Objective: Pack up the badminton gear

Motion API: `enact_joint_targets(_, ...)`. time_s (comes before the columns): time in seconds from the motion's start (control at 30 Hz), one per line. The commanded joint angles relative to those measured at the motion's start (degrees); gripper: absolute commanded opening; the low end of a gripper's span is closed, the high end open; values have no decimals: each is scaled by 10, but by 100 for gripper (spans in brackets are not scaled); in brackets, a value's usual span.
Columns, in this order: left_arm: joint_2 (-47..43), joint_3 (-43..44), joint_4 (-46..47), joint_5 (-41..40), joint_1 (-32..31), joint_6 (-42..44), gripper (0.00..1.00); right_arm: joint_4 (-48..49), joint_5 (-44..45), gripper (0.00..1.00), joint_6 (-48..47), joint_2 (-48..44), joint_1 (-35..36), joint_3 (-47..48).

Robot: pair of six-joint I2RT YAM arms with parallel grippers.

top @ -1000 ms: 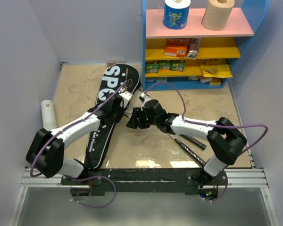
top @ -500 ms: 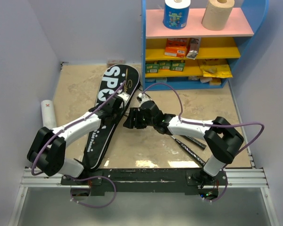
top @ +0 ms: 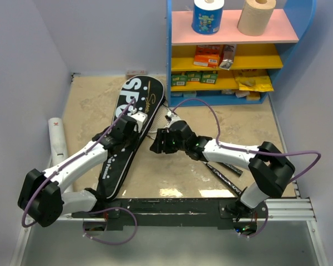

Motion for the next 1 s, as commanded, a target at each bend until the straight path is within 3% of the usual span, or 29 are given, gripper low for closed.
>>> enact_joint_targets(0.0, -20, -6, -16, 37, -2, -21, 42, 16, 3, 58, -1, -16, 1, -19)
enact_joint_targets(0.83, 81, 12, -67, -47, -18, -44, 40, 31, 0, 60, 11, -20, 5, -43)
enact_joint_targets(0.97, 91, 17, -73, -68, -18, -54, 33, 33, 0, 60, 13, -19, 6, -45)
